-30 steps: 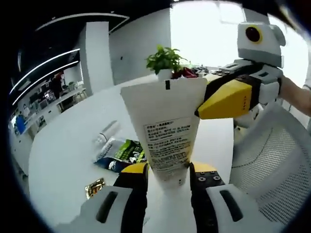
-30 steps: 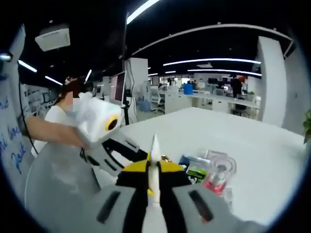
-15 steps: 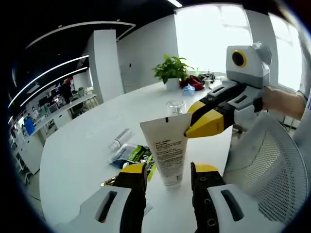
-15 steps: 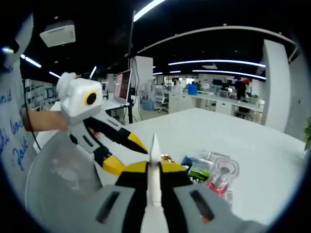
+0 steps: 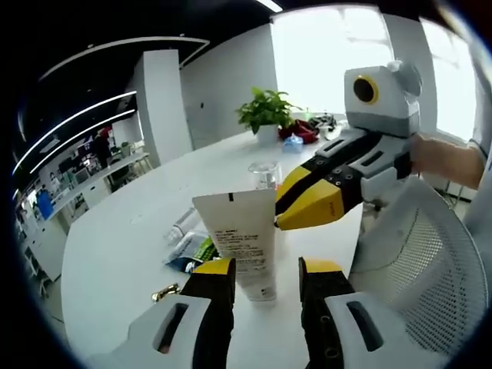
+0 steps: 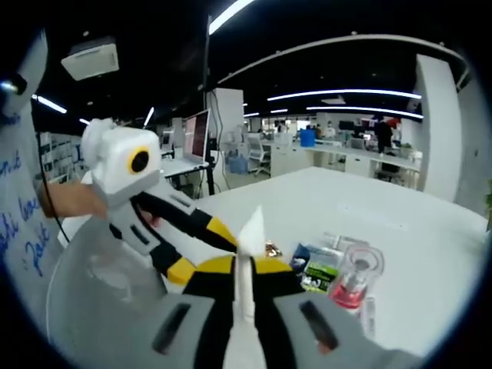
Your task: Arrange the skincare products in the storage area until every visible bottle or jar stands upright without overlapping.
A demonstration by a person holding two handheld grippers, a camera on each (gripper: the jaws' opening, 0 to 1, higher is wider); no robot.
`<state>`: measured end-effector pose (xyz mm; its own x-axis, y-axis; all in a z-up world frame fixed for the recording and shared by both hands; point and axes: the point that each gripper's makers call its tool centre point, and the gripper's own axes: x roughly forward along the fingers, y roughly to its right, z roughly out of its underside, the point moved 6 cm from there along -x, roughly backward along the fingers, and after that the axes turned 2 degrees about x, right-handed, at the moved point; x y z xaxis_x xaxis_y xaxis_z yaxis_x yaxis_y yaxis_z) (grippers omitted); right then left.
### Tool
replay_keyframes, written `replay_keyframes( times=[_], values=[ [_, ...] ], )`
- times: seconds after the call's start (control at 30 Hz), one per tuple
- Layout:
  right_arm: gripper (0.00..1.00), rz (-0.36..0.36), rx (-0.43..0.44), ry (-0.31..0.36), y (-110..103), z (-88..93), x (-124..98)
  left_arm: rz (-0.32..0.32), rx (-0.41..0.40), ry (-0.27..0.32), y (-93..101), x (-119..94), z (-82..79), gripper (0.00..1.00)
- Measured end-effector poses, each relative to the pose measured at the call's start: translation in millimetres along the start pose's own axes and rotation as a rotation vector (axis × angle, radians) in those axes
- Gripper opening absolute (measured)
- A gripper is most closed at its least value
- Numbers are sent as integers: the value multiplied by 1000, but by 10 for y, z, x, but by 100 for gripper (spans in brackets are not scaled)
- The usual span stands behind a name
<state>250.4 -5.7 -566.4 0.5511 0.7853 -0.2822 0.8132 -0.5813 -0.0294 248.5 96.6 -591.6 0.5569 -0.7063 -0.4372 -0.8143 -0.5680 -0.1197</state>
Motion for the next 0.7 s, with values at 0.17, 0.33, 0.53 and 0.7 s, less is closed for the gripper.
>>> replay_keyframes(
  times=[0.17, 0.33, 0.53, 0.7],
  values=[
    [6, -29, -4, 3, -51, -35, 31, -6, 8, -15, -13, 28, 24, 27],
    [3, -57, 3, 11, -118, -59, 93, -4, 8, -1, -28, 45, -2, 25],
    [3, -65, -7, 10, -118, -96, 156, -13, 0, 12, -87, 68, 6, 20],
    [1, -60, -11, 12, -93, -148, 206, -16, -46, 25, -184, 121, 40, 15]
  ],
)
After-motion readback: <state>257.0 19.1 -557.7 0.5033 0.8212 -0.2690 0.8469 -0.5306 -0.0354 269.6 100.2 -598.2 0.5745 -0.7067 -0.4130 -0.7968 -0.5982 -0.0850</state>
